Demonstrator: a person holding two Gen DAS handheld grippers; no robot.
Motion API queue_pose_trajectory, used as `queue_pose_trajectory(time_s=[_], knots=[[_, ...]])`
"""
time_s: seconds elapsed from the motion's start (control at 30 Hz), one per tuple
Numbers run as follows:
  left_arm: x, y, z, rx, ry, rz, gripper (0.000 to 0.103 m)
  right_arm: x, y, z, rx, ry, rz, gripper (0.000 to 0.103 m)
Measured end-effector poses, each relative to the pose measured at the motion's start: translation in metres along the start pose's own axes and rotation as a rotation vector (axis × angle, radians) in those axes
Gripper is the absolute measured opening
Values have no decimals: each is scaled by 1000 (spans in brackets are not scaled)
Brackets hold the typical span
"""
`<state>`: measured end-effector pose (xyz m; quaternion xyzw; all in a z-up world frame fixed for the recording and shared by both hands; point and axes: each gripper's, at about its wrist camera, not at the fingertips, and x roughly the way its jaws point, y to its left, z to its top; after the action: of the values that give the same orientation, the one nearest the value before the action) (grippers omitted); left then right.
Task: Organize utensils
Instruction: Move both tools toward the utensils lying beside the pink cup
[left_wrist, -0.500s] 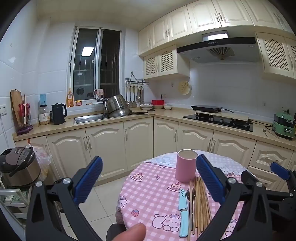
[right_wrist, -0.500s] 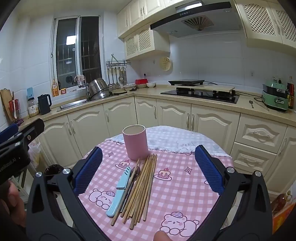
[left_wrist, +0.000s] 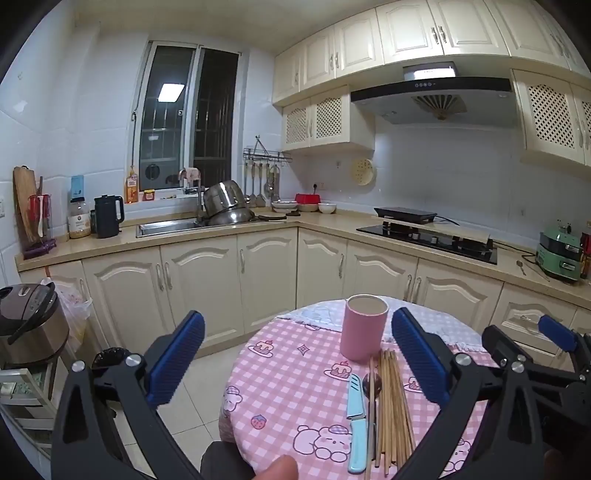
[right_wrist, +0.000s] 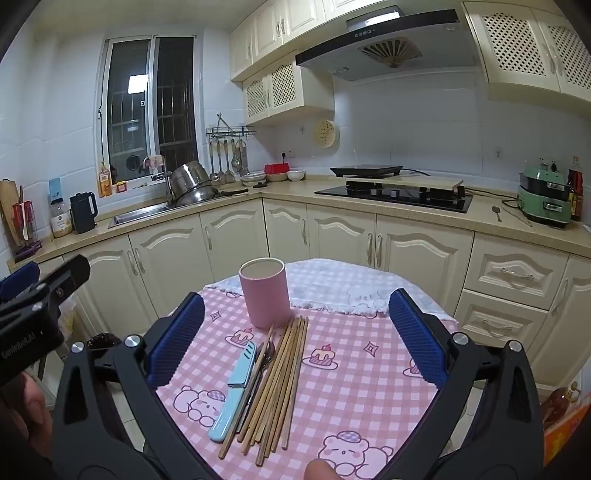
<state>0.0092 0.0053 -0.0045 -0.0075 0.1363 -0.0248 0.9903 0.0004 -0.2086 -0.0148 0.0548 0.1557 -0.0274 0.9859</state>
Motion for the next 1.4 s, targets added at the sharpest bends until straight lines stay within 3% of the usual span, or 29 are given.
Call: queue_pose_trajectory(time_s=[0.3,0.6,1.03,1.4], knots=[[8,-12,3,5,13,-73,99,-4,-11,9,10,-24,5,98],[18,-13,5,11,2,-77,99,-1,-14,19,-1,-44,11,98],[51,-14,0,27,28,-92,99,29,-15,17,-13,0,0,98],[84,-17,-2,19,98,-94,99,53,-18,23,-5,46,-4,98]])
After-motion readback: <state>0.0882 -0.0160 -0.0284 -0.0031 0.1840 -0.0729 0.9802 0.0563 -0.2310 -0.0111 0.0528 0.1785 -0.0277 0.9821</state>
